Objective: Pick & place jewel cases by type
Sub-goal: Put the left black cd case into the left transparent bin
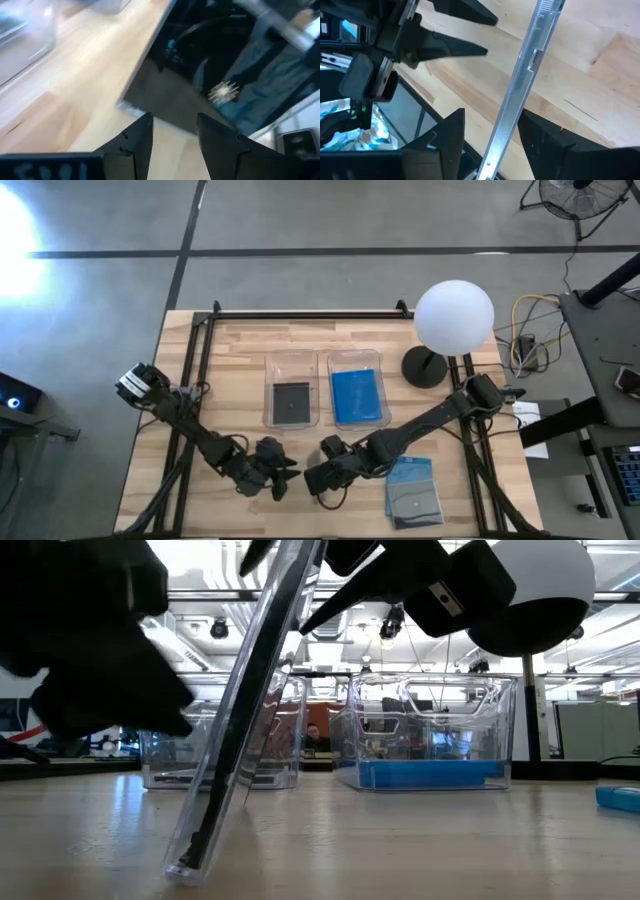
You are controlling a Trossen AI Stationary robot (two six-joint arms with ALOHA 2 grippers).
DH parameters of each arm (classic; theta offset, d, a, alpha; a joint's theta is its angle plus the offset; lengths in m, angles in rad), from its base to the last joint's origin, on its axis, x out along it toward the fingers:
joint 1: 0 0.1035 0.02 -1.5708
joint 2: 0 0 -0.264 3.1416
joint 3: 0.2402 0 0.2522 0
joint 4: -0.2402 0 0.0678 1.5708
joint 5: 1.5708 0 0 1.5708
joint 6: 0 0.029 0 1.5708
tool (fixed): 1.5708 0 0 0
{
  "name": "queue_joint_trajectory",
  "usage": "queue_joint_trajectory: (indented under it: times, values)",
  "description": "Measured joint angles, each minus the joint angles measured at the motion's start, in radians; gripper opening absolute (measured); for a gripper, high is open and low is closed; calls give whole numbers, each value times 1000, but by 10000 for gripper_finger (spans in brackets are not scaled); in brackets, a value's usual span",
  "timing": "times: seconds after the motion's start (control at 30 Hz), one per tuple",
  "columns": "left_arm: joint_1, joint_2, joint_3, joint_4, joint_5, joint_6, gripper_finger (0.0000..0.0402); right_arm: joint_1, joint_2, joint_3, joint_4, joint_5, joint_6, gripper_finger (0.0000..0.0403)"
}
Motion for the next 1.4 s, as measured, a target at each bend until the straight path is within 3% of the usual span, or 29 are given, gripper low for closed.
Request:
queue_joint_trajectory:
  times: [0.47,0.63,0.93,1.13,1.23,1.4]
  values:
    - [-56,3,-8,-67,-60,-112,133,-4,36,-12,30,-65,78,61]
    - [-92,-68,-17,-160,-126,-156,133,-4,21,-12,3,-66,81,29]
    - [-251,-319,-16,-480,-313,-300,133,-4,-46,-12,-4,-58,67,29]
    - [-383,-479,-16,-540,-549,-345,133,-24,-171,-9,-18,181,51,29]
    - [-419,-532,-16,-539,-639,-326,133,-90,-198,-8,-22,254,-11,29]
    - [-427,-592,-16,-539,-666,-310,133,-260,-169,-9,-2,188,-151,29]
